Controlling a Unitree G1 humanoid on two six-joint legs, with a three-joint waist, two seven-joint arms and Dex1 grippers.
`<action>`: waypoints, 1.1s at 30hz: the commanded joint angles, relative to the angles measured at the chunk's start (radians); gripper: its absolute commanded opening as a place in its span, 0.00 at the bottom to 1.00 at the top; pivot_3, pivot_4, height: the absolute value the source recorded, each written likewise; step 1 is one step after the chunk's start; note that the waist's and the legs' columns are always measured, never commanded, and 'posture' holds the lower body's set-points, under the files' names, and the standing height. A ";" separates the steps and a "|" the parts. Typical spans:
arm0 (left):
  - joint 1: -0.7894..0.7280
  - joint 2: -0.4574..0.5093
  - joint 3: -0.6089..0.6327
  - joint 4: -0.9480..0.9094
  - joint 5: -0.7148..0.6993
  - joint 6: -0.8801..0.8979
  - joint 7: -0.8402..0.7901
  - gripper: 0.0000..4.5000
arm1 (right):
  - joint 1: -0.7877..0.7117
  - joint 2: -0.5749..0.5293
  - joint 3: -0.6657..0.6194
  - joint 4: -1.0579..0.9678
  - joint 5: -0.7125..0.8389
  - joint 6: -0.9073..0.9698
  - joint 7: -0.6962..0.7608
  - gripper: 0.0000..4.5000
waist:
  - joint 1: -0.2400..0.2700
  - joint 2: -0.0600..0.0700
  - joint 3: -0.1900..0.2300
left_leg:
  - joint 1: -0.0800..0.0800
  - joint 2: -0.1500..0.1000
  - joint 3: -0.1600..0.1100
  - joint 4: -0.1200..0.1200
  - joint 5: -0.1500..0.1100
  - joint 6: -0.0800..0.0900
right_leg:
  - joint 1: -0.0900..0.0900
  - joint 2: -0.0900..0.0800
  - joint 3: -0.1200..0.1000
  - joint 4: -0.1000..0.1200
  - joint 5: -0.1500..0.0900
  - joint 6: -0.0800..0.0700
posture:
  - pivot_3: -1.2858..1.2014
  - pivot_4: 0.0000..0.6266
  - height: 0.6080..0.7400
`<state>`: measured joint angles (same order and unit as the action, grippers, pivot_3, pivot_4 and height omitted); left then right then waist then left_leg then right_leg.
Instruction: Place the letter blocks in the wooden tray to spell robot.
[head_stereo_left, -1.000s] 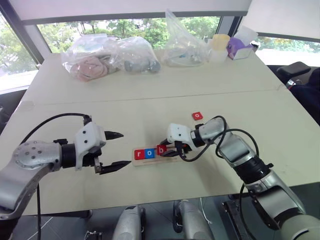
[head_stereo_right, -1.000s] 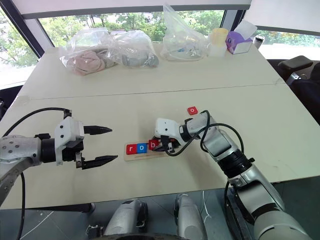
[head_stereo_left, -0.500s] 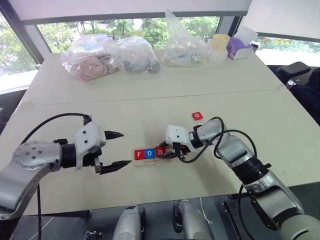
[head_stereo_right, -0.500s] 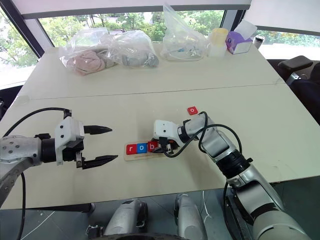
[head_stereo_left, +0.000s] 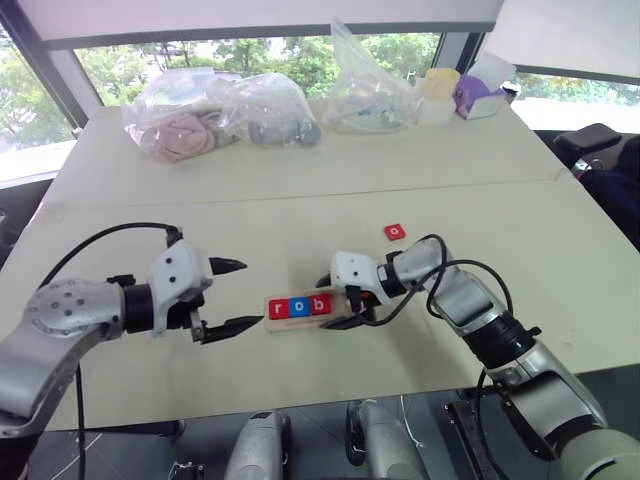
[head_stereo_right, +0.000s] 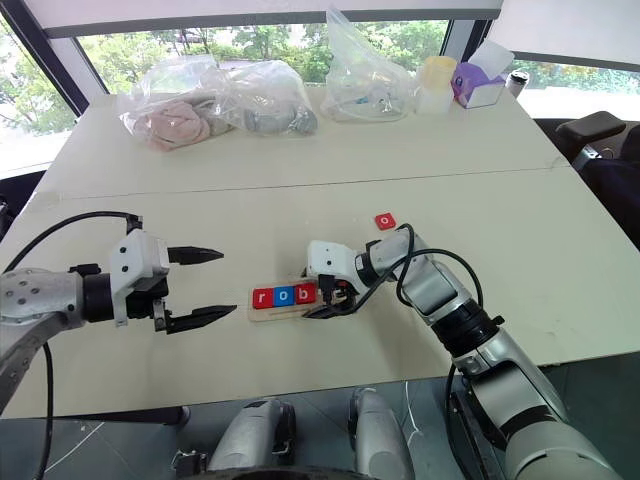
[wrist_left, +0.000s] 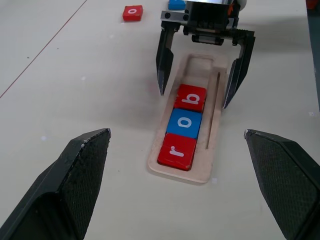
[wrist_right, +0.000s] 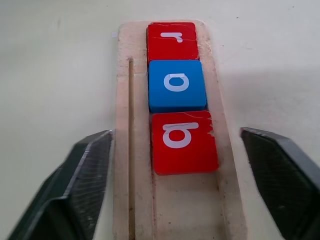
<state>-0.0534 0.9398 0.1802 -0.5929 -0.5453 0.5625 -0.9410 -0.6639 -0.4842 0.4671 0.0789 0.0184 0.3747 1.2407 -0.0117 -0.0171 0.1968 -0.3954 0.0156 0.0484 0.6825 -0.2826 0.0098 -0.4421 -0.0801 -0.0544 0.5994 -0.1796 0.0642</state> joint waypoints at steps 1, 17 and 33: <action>-0.017 -0.003 0.003 -0.026 -0.010 0.001 0.008 1.00 | -0.035 0.013 -0.048 -0.055 0.044 0.033 -0.008 0.87 | 0.000 0.000 0.000 | 0.000 0.000 0.000 0.000 0.000 0.000 | 0.000 0.000 0.000 0.000 0.000 0.000 | 0.52 0.24 1.00; -0.034 -0.021 -0.029 -0.015 -0.004 -0.008 0.015 1.00 | -0.055 0.017 -0.343 0.024 -0.014 0.196 -0.489 0.87 | 0.001 0.000 0.000 | -0.002 0.000 0.000 0.000 0.000 0.000 | -0.001 0.000 0.000 0.000 0.000 0.000 | 0.52 0.24 1.00; -0.108 -0.036 -0.084 0.036 0.018 -0.024 -0.006 1.00 | -0.027 0.180 -0.479 0.134 -0.011 0.453 -0.883 0.87 | -0.003 0.000 0.000 | -0.005 0.000 0.000 0.000 0.000 0.000 | -0.004 0.000 0.000 0.000 0.000 0.000 | 0.52 0.24 1.00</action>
<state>-0.1458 0.9033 0.0915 -0.5478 -0.5320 0.5581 -0.9436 -0.6717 -0.3113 -0.0026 0.2034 -0.0002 0.8367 0.3701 -0.0148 -0.0167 0.1968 -0.4004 0.0153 0.0483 0.6823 -0.2825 0.0100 -0.4458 -0.0798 -0.0543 0.5991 -0.1792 0.0641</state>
